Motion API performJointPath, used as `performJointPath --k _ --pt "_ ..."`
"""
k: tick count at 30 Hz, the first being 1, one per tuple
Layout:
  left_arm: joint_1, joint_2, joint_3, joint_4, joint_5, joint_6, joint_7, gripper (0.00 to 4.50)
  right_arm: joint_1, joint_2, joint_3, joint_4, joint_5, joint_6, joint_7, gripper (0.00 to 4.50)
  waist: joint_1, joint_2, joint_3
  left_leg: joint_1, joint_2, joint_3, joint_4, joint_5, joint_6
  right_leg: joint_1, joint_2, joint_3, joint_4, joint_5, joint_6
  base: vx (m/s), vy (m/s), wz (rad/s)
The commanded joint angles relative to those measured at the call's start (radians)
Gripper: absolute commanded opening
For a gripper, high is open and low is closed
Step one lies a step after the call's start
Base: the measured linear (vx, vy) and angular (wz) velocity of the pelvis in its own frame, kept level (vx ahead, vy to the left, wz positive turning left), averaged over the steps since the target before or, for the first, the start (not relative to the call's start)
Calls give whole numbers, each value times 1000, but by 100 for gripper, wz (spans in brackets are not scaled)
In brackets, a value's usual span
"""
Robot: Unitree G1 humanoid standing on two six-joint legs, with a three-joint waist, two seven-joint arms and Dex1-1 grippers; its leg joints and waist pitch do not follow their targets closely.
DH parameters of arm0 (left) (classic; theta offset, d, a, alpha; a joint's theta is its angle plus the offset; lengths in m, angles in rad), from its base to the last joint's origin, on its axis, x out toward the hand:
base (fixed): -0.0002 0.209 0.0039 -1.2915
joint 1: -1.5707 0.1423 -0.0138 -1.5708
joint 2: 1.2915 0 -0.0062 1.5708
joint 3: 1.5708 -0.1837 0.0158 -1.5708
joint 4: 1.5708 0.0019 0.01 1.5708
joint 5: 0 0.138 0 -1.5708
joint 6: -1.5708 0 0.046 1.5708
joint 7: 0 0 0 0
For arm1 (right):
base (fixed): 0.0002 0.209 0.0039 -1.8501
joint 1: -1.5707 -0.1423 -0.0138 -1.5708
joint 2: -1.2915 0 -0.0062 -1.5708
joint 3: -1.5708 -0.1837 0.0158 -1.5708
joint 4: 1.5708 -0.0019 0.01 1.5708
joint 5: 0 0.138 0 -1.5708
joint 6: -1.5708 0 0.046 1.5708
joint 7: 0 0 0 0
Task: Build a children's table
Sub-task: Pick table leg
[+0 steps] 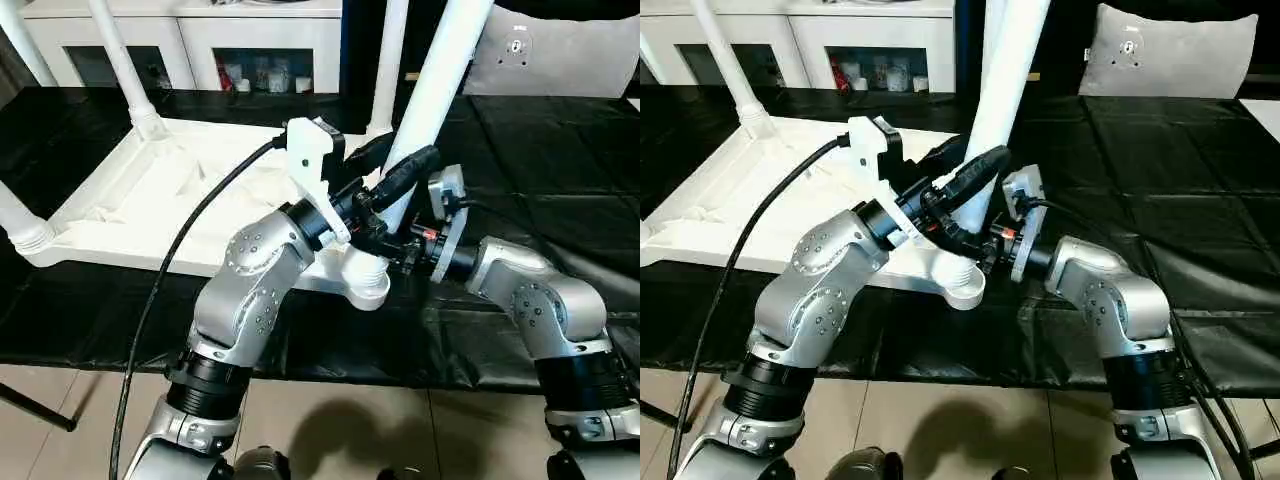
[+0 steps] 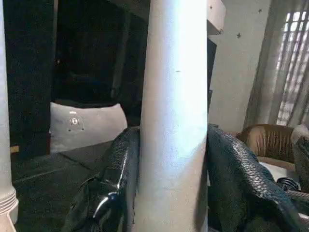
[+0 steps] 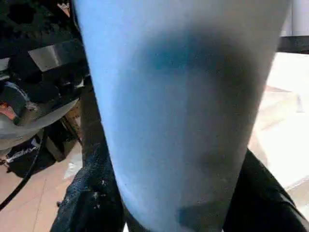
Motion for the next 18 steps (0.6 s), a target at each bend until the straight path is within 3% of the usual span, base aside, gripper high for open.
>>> performJointPath --k 1,5,7,11,18 --pt "-5 -7 -7 -28 0 -9 -9 182 6 -2 3 10 -5 19 -8 197 -2 -22 -83 19 49 -16 -61 -140 37 52 -80 45 -74 -236 -155 0 0 0" --pt "-6 -22 14 -30 -10 11 26 182 6 -5 6 13 -7 19 -9 196 -2 -21 -83 19 49 -15 -61 -140 37 52 -80 46 -73 -230 -158 0 0 0" --pt "-4 -27 19 -44 -59 43 -1 252 3 -6 6 17 -8 18 -9 194 -1 -22 -84 19 47 -15 -59 -134 38 53 -81 45 -72 -227 -161 0 0 0" --pt "6 -29 11 -83 -141 100 -55 281 -1 -8 5 29 -14 15 -10 193 -1 -21 -82 18 48 -15 -60 -133 41 52 -80 45 -70 -223 -172 0 0 0" --pt "21 -31 -1 -116 -178 134 -79 345 2 -9 12 34 -22 12 -12 191 -3 -22 -78 20 49 -14 -61 -153 37 51 -80 46 -77 -264 -163 0 0 0"
